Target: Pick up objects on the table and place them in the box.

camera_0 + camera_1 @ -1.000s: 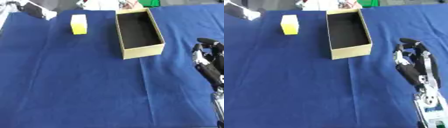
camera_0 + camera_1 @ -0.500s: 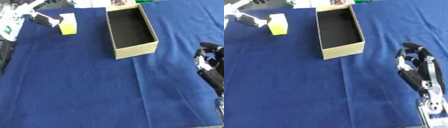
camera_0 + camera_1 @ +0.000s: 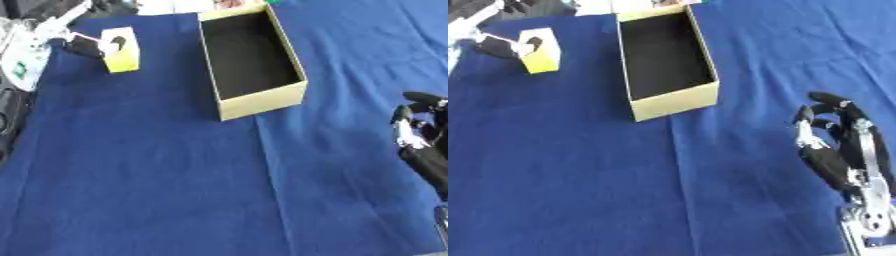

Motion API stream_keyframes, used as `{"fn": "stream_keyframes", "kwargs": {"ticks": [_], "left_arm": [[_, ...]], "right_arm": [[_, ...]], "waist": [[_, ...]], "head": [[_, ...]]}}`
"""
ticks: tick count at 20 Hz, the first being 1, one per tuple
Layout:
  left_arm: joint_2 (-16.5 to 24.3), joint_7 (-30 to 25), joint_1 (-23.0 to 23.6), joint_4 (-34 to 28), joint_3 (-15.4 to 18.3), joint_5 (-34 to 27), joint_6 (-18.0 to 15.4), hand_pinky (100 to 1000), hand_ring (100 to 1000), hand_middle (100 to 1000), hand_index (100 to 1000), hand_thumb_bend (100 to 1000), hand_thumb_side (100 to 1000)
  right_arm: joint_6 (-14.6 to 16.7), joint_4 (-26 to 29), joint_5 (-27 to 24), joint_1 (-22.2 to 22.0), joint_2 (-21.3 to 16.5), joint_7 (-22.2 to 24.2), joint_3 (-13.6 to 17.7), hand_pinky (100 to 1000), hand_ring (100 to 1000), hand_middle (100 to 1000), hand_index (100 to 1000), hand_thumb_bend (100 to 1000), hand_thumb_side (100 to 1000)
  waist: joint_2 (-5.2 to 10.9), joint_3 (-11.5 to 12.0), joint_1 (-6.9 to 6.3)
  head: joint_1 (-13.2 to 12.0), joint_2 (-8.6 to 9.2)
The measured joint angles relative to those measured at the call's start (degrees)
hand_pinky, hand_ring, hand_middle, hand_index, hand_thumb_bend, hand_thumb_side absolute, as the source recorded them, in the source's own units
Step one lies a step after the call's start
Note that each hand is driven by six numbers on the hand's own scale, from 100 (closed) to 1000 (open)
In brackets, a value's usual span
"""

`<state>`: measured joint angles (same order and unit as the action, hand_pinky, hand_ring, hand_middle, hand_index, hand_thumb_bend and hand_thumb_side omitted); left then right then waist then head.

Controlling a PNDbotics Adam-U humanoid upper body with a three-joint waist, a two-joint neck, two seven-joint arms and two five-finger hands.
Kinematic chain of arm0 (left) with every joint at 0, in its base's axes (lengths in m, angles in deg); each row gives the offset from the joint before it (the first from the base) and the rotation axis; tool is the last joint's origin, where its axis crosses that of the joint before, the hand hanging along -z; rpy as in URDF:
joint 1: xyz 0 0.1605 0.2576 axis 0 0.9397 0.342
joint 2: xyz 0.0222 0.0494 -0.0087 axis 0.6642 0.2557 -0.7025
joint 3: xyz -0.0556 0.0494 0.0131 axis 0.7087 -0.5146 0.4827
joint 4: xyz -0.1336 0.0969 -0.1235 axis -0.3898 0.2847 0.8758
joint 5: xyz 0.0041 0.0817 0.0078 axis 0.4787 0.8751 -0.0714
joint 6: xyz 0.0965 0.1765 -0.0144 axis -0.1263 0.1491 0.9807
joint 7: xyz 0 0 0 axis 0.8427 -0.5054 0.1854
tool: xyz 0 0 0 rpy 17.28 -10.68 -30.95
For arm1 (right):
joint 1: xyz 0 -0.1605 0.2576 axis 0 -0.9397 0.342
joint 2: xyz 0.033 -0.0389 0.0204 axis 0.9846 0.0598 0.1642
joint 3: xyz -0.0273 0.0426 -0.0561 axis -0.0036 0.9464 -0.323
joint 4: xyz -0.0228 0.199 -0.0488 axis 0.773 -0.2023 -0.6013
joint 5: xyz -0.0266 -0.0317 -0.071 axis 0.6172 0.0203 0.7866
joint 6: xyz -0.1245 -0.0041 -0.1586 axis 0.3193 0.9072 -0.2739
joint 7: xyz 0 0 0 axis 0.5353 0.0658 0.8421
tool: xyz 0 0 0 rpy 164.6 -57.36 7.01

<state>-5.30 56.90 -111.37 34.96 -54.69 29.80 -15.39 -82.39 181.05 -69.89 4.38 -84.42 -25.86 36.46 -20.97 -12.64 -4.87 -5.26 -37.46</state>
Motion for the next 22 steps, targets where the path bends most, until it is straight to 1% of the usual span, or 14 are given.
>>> {"fn": "stream_keyframes", "kwargs": {"ticks": [4,5,7,9,14,19,22], "left_arm": [[0.0,0.9,-0.1,0.0,0.0,1.6,0.8,835,828,846,928,302,205],[0.0,0.9,-0.1,0.1,0.0,1.8,0.8,832,829,852,933,320,194],[-0.2,0.9,-0.1,0.4,0.0,2.7,1.3,832,829,851,932,318,196],[-0.8,0.9,-0.1,0.8,0.0,4.4,1.8,826,822,830,927,308,208],[-1.6,0.2,-0.1,1.5,0.0,7.8,2.1,826,818,821,923,315,205],[-1.5,-1.6,-0.4,1.6,0.3,8.1,1.3,830,818,819,920,304,207],[-1.3,-2.5,-0.5,1.6,0.5,7.1,0.9,832,820,822,921,312,210]], "right_arm": [[0.0,0.1,0.0,0.1,-0.1,0.0,0.0,689,957,528,750,100,278],[0.0,0.1,0.0,0.2,-0.1,0.0,0.0,689,957,528,750,100,274],[0.0,0.1,0.0,0.2,-0.1,0.0,0.0,689,957,528,750,100,274],[-0.1,0.1,0.0,0.2,-0.1,0.0,-0.1,689,957,528,750,100,275],[-0.1,0.1,0.0,0.2,-0.1,0.1,-0.1,689,958,528,750,100,278],[-0.2,0.1,0.0,0.2,-0.1,0.1,-0.1,689,957,528,750,100,285],[-0.2,0.1,0.0,0.1,-0.1,0.1,-0.1,689,957,528,750,100,288]], "waist": [[-0.02,0.0,0.00],[-0.06,0.0,0.00],[-0.34,-0.1,0.00],[-0.49,-0.2,0.02],[-0.51,-0.3,0.05],[-0.26,0.0,0.06],[0.01,0.1,0.19]], "head": [[0.0,0.07],[0.0,0.08],[-0.2,0.11],[-0.2,0.17],[-0.3,0.23],[-0.3,0.23],[-0.3,0.23]]}}
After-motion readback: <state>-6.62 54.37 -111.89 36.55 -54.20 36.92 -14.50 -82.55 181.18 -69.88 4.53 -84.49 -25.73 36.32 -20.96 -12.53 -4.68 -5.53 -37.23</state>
